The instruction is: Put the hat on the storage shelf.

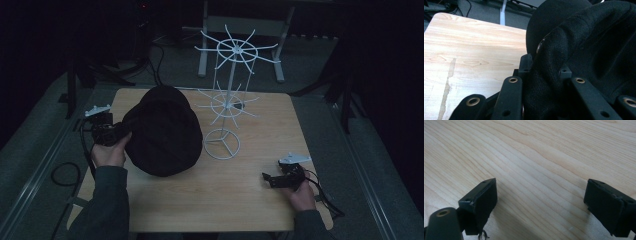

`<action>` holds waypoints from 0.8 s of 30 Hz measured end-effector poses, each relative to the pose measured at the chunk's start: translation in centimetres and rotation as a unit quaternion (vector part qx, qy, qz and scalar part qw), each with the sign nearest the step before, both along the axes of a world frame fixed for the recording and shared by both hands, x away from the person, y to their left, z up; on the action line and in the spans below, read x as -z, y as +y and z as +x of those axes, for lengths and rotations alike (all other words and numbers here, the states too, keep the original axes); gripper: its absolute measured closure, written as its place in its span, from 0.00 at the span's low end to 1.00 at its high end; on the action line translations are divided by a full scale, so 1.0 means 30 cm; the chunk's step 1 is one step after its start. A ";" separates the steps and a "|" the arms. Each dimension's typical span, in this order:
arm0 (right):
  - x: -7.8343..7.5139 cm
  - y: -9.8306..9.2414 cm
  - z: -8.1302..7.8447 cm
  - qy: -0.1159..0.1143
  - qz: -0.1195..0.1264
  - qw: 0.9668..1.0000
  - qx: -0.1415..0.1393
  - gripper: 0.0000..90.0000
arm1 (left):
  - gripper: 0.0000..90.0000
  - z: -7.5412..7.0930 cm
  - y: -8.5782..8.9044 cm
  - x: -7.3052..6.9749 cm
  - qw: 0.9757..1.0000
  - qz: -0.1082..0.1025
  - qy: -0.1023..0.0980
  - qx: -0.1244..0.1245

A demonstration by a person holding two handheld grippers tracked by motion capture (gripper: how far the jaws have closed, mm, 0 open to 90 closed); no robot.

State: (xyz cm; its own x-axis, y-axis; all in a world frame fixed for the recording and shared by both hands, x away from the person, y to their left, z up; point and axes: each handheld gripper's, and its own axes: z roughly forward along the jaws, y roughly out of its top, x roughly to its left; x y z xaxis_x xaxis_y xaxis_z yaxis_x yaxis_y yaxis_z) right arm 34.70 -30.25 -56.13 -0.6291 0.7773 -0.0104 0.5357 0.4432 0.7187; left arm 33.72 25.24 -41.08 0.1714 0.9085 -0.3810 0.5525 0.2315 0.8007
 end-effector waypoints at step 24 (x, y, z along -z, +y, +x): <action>0.000 0.000 0.000 0.000 0.000 1.000 0.000 0.13 | 0.83 0.004 0.009 -0.046 1.000 -0.024 -0.017 0.008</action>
State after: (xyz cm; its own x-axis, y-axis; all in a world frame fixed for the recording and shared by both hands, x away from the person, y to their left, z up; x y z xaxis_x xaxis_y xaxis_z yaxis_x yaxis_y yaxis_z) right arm 34.69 -30.25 -56.12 -0.6285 0.7778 -0.0096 0.5366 0.4424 0.7185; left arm 33.85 25.51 -39.70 0.1987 0.8868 -0.4172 0.5286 0.2615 0.8076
